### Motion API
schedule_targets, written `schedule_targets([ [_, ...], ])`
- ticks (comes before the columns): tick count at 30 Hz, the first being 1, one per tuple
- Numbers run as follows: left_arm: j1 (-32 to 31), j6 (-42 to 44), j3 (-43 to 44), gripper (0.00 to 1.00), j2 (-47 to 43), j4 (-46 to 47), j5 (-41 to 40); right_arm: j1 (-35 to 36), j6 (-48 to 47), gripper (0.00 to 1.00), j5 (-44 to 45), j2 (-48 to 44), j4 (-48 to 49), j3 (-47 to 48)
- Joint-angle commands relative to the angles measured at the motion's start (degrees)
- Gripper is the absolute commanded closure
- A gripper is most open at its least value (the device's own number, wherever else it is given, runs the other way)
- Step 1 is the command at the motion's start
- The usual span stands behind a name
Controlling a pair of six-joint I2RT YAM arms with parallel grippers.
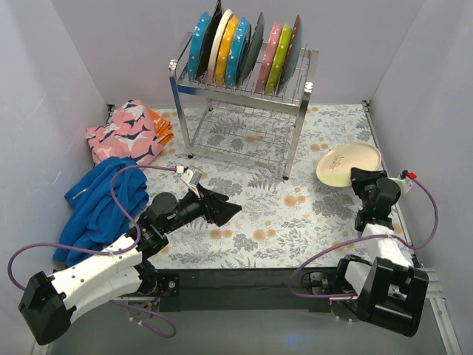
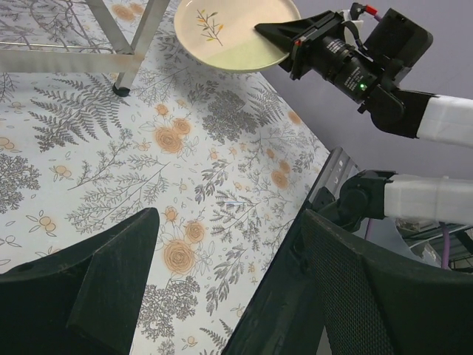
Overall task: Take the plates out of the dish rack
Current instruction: Place the plate at the corner of the board.
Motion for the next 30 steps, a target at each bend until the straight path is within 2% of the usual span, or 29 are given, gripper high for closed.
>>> schedule_targets([
  [1, -0.28, 0.91, 0.36, 0.23, -0.69, 0.82, 0.67, -0.43, 0.58, 0.99, -5.61, 6.62, 26.38, 4.62],
  [6, -0.28, 0.91, 0.09, 0.23, -0.7, 1.08, 0.66, -0.51, 1.8, 0.99, -7.99, 18.94, 39.45, 7.87],
  [11, -0.28, 1.0, 0.53, 0.23, 1.24, 1.35, 1.63, -1.39, 8.03, 0.99, -9.13, 35.55, 50.56, 14.89],
  [23, -0.36, 1.44, 0.18, 0.23, 1.59, 1.87, 1.46, -1.13, 17.36, 0.95, -7.73, 62.1, 50.83, 37.75],
  [30, -0.36, 1.96, 0.71, 0.24, 3.61, 2.05, 1.28, 0.28, 15.25, 0.95, -7.82, 68.26, 40.47, 49.09],
])
